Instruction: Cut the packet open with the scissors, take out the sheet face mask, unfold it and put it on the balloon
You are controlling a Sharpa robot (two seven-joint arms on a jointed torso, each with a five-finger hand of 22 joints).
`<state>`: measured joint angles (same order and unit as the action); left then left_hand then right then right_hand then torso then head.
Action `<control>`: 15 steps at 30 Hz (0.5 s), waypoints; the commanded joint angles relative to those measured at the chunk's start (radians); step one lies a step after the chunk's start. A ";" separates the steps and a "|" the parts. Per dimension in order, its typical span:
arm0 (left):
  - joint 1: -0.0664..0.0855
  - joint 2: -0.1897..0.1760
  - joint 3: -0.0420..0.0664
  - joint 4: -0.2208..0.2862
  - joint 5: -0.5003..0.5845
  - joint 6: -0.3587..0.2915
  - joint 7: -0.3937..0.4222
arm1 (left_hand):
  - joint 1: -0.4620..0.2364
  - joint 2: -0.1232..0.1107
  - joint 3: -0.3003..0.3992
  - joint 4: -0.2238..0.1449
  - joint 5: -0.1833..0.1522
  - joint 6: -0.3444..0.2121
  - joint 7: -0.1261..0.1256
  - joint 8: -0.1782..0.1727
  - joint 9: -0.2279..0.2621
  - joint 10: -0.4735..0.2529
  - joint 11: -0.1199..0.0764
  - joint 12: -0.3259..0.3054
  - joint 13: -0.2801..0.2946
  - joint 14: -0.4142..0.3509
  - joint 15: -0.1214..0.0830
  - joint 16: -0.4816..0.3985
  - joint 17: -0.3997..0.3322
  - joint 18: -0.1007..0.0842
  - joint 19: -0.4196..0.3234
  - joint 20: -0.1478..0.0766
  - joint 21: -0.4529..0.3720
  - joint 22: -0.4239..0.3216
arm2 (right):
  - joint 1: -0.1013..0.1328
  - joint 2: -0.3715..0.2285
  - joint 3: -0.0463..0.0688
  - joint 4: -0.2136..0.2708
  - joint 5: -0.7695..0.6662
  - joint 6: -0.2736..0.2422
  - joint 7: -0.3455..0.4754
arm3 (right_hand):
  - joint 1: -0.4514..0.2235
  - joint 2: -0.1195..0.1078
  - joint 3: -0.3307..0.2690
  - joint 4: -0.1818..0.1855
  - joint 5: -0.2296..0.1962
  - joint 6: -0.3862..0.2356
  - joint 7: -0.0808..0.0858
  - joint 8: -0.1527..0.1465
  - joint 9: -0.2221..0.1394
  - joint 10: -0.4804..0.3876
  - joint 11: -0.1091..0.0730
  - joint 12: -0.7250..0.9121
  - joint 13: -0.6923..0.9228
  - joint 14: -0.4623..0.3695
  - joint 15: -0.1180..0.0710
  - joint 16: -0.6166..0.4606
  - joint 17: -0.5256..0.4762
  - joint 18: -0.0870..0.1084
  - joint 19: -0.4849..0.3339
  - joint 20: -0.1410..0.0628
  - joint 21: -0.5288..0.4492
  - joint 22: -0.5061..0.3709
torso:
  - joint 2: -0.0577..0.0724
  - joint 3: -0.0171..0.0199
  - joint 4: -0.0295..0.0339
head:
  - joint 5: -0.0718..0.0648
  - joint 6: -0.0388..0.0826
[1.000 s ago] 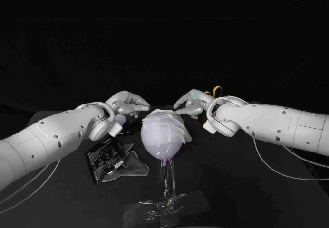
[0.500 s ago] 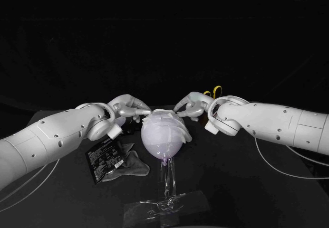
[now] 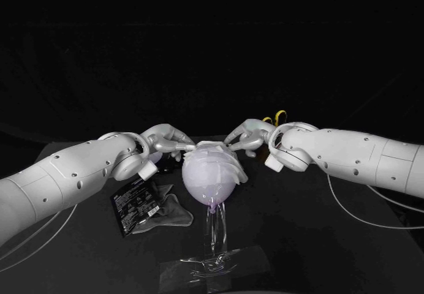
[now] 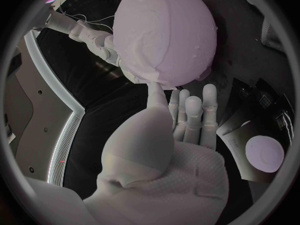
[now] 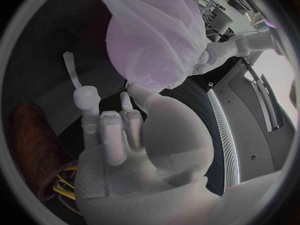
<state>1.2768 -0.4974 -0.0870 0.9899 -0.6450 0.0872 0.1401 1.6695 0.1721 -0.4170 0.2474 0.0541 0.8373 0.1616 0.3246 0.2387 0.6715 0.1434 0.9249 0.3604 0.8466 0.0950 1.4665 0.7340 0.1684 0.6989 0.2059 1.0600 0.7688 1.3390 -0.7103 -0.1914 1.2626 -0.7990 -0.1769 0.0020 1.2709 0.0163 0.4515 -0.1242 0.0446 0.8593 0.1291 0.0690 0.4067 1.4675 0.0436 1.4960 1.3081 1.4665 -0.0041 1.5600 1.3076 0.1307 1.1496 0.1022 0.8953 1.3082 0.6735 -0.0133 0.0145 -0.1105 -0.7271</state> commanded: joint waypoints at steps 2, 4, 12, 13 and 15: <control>0.001 0.004 0.000 0.003 -0.017 0.033 -0.006 | 0.029 0.014 0.010 -0.019 -0.004 0.020 -0.007 -0.006 -0.002 0.010 -0.005 0.020 0.007 0.030 -0.003 0.016 0.028 0.015 0.007 0.003 -0.001 -0.001 | 0.002 0.015 0.001 -0.019 0.065 0.100 0.022 | -0.003 0.006 0.004 -0.001 0.004 -0.010 -0.001 -0.006 -0.003 0.052 -0.007 0.005 0.223 0.088 -0.009 0.005 0.236 0.006 -0.003 -0.003 0.007 0.007 | 0.000 -0.0001 0.0007 | -0.001 -0.001; 0.001 0.004 0.000 0.004 -0.019 0.034 -0.005 | 0.035 0.016 0.012 -0.022 -0.004 0.023 -0.008 -0.007 -0.002 0.012 -0.007 0.024 0.009 0.033 -0.004 0.019 0.031 0.015 0.008 0.002 0.000 0.000 | 0.002 0.020 0.001 -0.024 0.075 0.111 0.023 | -0.003 0.006 0.004 -0.001 0.004 -0.011 -0.001 -0.006 -0.004 0.052 -0.007 0.005 0.223 0.090 -0.009 0.005 0.239 0.006 -0.001 -0.003 0.011 0.009 | 0.000 0.0000 0.0011 | -0.001 -0.002; 0.001 0.006 0.001 0.005 -0.024 0.027 0.004 | 0.122 0.057 0.054 -0.072 -0.004 0.092 -0.032 0.011 0.002 0.038 -0.030 0.051 0.016 0.086 -0.025 0.041 0.080 0.016 0.019 -0.006 0.014 0.008 | 0.003 0.041 0.001 -0.041 0.103 0.153 0.033 | -0.013 0.015 -0.004 0.003 0.004 0.084 0.011 0.041 0.004 0.057 0.021 0.016 0.228 0.095 0.008 0.008 0.248 0.000 0.001 0.004 0.020 0.020 | 0.000 -0.0018 0.0008 | -0.001 -0.004; 0.001 0.006 0.001 0.005 -0.024 0.024 0.006 | 0.125 0.059 0.055 -0.075 -0.004 0.098 -0.033 0.013 0.002 0.039 -0.032 0.052 0.016 0.089 -0.027 0.043 0.082 0.015 0.019 -0.007 0.016 0.009 | 0.003 0.043 0.001 -0.042 0.105 0.157 0.034 | -0.011 0.017 -0.004 0.001 0.004 0.097 0.014 0.047 0.005 0.057 0.023 0.016 0.228 0.095 0.013 0.008 0.247 -0.001 0.002 0.007 0.022 0.022 | 0.000 -0.0018 0.0011 | -0.001 -0.004; 0.001 0.006 0.001 0.005 -0.025 0.020 0.008 | 0.131 0.063 0.058 -0.079 -0.004 0.108 -0.035 0.015 0.003 0.043 -0.035 0.055 0.016 0.097 -0.030 0.045 0.088 0.015 0.020 -0.009 0.018 0.011 | 0.003 0.045 0.001 -0.043 0.107 0.159 0.036 | -0.007 0.020 -0.006 -0.002 0.004 0.126 0.011 0.063 0.011 0.056 0.023 0.016 0.228 0.096 0.015 0.008 0.249 -0.001 0.002 0.010 0.024 0.025 | 0.000 -0.0016 0.0012 | -0.001 -0.004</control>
<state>1.2782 -0.4952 -0.0860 0.9909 -0.6592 0.0969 0.1380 1.7989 0.1778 -0.3575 0.1741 0.0541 0.9435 0.1249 0.3376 0.2414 0.7101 0.1051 0.9752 0.3759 0.9421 0.0635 1.5074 0.8228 0.1677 0.7133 0.1985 1.0741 0.7791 1.3426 -0.6692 -0.1909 1.2180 -0.7165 -0.0749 0.0161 1.2613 0.0302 0.4511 -0.1246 0.0447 0.9789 0.1395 0.1284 0.4150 1.4663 0.0615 1.5086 1.3082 1.4664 0.0072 1.5651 1.3081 0.1292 1.1525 0.1051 0.9157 1.3073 0.6739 -0.0148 0.0151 -0.1119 -0.7307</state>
